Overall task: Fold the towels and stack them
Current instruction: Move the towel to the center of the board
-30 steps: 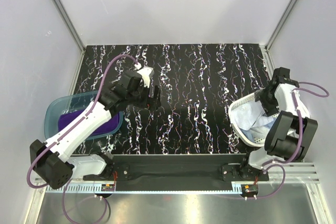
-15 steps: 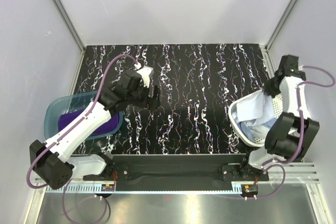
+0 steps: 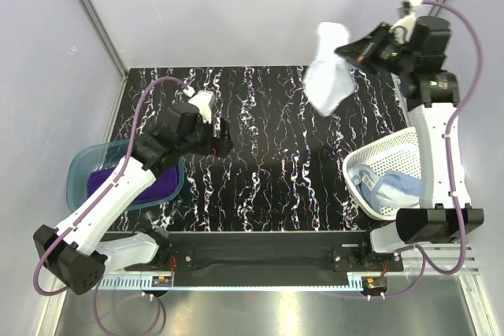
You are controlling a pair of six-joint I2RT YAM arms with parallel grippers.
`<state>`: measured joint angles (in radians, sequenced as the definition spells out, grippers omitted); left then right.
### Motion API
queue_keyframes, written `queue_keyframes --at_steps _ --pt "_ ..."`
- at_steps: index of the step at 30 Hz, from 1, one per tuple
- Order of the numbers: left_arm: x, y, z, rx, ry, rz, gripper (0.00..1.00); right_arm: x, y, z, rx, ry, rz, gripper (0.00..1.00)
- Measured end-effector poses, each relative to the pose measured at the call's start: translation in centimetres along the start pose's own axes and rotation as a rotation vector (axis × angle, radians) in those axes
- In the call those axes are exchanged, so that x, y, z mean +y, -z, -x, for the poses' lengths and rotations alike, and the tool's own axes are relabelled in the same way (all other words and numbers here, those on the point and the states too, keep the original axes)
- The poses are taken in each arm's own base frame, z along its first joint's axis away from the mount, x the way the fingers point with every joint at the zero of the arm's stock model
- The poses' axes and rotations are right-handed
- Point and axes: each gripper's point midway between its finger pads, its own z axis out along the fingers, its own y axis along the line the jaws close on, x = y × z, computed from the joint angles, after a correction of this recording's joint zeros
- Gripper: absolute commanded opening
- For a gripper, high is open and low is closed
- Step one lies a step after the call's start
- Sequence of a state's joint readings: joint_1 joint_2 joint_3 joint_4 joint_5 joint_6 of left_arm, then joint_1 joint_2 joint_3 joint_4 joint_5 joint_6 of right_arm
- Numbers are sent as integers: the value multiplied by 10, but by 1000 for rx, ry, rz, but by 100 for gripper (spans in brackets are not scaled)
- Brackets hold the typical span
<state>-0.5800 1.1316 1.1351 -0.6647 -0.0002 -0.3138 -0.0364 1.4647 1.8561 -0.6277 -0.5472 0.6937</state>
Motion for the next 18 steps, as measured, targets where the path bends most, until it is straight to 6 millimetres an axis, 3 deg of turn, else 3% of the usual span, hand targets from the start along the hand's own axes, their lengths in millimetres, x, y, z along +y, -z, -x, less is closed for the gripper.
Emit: queue_keyframes --at_steps 2,4,6,8,10,13,14,15,18 --pt "11 5 3 -14 25 39 99 12 -13 -28 81 -4 66 15" --pt "20 12 4 -25 48 68 99 -4 -25 -65 149 -25 80 19" --pt "27 21 6 -46 69 87 99 -41 -36 -112 233 -76 36 19" --pt "31 28 9 -69 80 95 99 -91 -44 -175 357 -149 -53 14" --pt "33 33 10 -85 85 100 99 -136 -43 -246 516 -210 -155 19" --pt "38 32 7 -73 91 117 98 -168 -31 -332 752 -216 -264 29" --pt "40 30 5 -61 93 124 97 -171 -24 -351 815 -192 -283 40" --pt "41 27 3 -46 95 130 96 -168 -17 -365 862 -157 -286 44" --pt "44 15 -4 1 100 140 95 -152 -4 -376 908 -46 -235 56"
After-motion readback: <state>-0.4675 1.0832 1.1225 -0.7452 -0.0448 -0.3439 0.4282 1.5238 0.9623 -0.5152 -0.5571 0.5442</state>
